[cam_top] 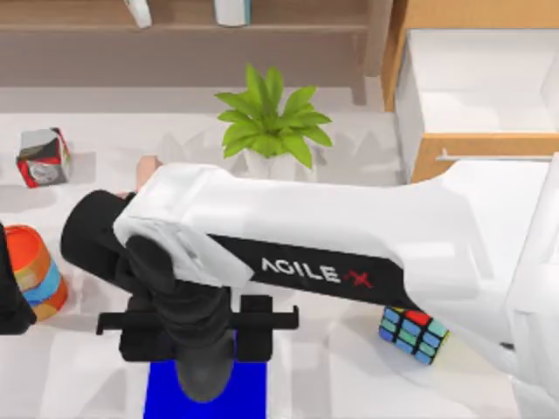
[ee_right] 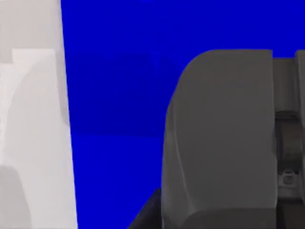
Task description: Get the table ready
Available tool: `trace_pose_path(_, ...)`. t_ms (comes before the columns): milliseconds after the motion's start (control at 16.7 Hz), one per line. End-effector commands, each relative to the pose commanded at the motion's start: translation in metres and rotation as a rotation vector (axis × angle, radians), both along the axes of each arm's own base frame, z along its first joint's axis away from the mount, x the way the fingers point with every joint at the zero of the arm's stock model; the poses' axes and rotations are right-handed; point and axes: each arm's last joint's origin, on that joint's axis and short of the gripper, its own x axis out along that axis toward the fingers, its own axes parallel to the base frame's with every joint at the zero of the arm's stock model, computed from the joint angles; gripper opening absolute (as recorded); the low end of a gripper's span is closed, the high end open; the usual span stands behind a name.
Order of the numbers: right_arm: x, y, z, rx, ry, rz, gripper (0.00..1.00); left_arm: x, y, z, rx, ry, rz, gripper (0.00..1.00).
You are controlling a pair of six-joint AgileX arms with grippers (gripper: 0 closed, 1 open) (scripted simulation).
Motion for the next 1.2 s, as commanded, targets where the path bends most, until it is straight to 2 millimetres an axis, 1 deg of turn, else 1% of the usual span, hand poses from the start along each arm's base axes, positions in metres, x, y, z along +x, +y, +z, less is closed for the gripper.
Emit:
trace_pose_path(840, -0.014, 0.001, 0.009, 0.001, 0.002, 0.028, 0.00, 0.000, 0.000, 0.000, 0.000, 0.000, 0.000, 1.00)
trace_pose_path(1200, -0.013, 0.004, 0.010, 0.020, -0.009, 0.030, 0.00, 0.000, 0.000, 0.000, 0.000, 0.000, 0.000, 1.00)
